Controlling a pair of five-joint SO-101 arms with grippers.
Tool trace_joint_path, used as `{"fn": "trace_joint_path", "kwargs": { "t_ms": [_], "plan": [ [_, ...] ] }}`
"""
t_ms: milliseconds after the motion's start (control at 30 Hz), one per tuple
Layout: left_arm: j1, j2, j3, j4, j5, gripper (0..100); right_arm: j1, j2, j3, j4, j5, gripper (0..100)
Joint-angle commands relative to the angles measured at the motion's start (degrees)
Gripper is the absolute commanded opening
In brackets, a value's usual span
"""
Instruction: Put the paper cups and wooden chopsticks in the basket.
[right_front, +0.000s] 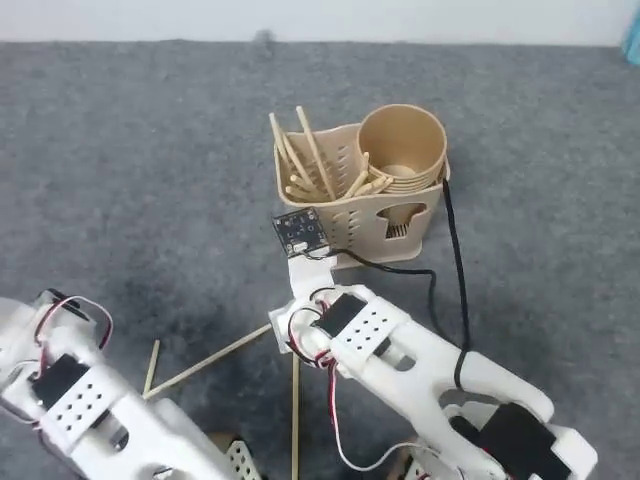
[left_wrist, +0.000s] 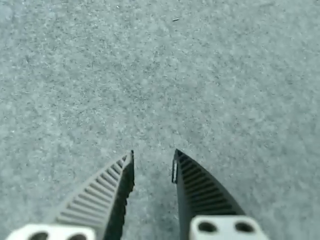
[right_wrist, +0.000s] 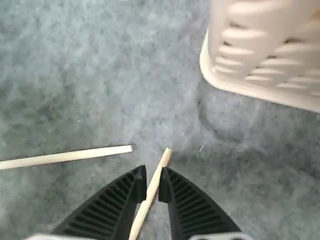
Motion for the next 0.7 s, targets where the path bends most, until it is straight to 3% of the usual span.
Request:
{"fn": "trace_joint_path", "kwargs": {
  "t_ms": [0, 233, 433, 667],
  "plan": [
    [0.62, -0.53, -0.04, -1.58, -0.53, 12, 1.27, 3.82, -2.55, -0.40, -0.53, 5.6],
    [1.93, -0.53, 0.04, -1.58, -0.70, 12, 1.36, 6.46, -3.87, 0.13, -0.53, 5.2],
    [2.02, -0.53, 0.04, -1.58, -0.70, 12, 1.01, -4.62, -3.96, 2.77, -0.09, 5.6],
    [2.02, -0.53, 0.04, -1.58, -0.70, 12, 1.01, -21.93, -9.85, 17.71, 11.52, 6.2]
  ]
}}
